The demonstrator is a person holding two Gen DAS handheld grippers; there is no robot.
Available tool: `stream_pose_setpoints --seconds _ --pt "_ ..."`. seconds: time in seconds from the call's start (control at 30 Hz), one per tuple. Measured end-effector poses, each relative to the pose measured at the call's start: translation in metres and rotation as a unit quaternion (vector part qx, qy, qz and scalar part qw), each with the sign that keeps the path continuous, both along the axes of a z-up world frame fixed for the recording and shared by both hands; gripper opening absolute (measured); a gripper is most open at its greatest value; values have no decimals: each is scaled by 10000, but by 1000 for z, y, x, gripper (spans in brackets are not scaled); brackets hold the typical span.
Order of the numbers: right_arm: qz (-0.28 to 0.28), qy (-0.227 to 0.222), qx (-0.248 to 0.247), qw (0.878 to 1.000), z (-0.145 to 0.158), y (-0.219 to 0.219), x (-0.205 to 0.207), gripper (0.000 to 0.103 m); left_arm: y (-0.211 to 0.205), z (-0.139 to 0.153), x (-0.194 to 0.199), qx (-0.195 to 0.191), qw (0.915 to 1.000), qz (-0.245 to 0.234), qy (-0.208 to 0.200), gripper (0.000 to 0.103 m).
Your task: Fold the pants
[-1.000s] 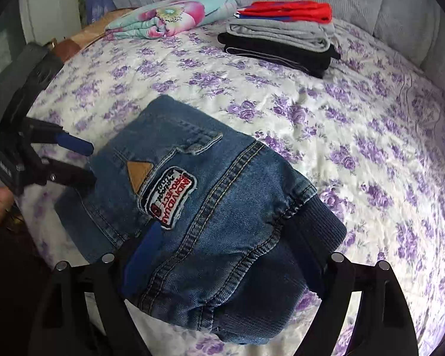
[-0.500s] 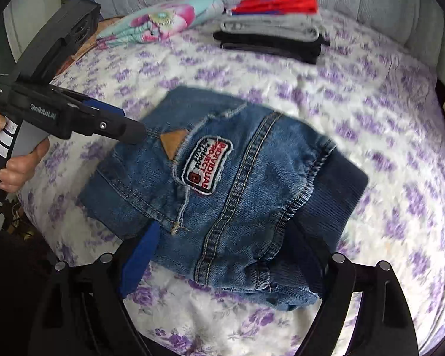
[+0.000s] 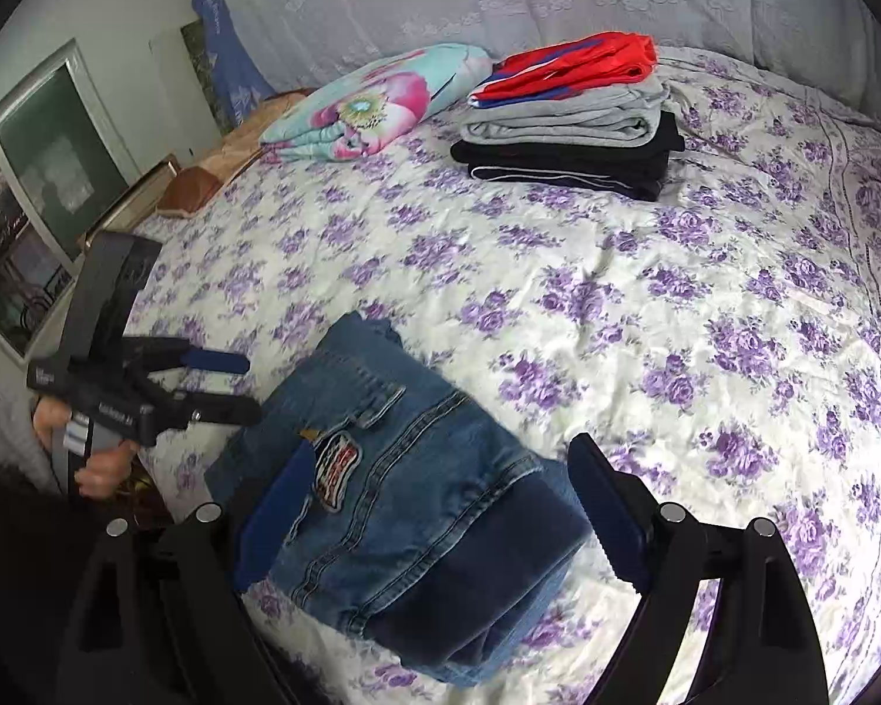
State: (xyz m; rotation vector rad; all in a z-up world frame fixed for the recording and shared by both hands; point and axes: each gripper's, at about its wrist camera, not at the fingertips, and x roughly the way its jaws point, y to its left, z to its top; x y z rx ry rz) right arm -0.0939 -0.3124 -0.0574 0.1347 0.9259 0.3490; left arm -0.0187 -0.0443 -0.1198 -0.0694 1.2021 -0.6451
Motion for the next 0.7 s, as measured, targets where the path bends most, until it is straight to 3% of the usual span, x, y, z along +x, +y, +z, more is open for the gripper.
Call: stream_pose_setpoints --seconds 0.07,0.17,0.23,0.3,0.43,0.53,0.63,0.7 --pt "-12 168 42 9999 -12 -4 6 88 -6 -9 -3 114 9998 32 156 98" --pt "45 574 88 9983 -42 -8 5 88 -14 -40 -5 453 9965 49 706 99" --pt "26 856 16 9963 -64 -9 3 88 -6 -54 -3 151 9936 307 1077 99" --pt "-12 1175 201 9929 -84 -14 1 89 0 -56 -5 0 9920 482 1168 99" --pt "-129 1085 444 9930 -85 -21 -10 90 -4 -46 -10 32 9940 528 955 98" --pt "-163 1000 653 9927 -79 -33 -19 90 -7 -40 -15 -222 9944 450 929 98" --pt "-337 1238 1237 9840 -84 -55 -27 91 -13 -48 -17 -250 9926 419 1111 98" --pt "-412 1467 1826 9713 -94 -68 -31 91 -13 -53 -19 -412 9909 469 1193 98"
